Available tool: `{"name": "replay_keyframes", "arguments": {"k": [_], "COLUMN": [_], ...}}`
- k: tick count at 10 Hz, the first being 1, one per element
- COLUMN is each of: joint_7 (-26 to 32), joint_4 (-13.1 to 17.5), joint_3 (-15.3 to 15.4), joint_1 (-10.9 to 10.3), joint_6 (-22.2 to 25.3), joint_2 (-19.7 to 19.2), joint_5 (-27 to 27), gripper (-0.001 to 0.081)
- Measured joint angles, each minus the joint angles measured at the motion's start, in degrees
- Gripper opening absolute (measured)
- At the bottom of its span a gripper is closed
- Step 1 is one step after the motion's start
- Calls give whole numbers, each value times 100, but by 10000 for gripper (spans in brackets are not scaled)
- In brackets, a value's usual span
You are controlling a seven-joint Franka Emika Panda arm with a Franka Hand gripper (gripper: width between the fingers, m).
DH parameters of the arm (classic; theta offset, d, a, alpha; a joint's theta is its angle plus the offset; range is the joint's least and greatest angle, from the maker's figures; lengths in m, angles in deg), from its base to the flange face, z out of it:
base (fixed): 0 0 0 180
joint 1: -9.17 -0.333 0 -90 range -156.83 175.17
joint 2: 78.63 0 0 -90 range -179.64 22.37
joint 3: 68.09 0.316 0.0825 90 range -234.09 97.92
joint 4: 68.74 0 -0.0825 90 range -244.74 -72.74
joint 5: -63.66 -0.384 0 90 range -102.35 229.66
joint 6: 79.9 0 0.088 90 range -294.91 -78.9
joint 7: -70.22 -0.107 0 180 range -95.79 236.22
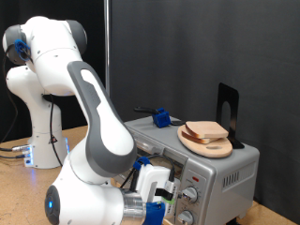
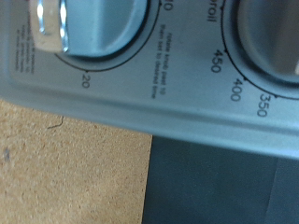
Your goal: Make a piece of toast with the oven
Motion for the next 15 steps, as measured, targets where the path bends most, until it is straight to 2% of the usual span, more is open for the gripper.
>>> {"name": "replay_keyframes", "arguments": {"k": [2, 5, 8, 13, 15], "joint_7": [-479, -550, -538, -538, -539], "joint_4": [91, 383, 506, 977, 1017], "joint_3": [0, -10, -43, -18, -14], "joint_1": [2, 24, 21, -65, -118], "joint_6": [318, 672, 596, 496, 499], "joint_2": [-90, -314, -448, -807, -836], "joint_5": [14, 88, 158, 158, 160], "gripper": [803, 808, 808, 808, 782]}}
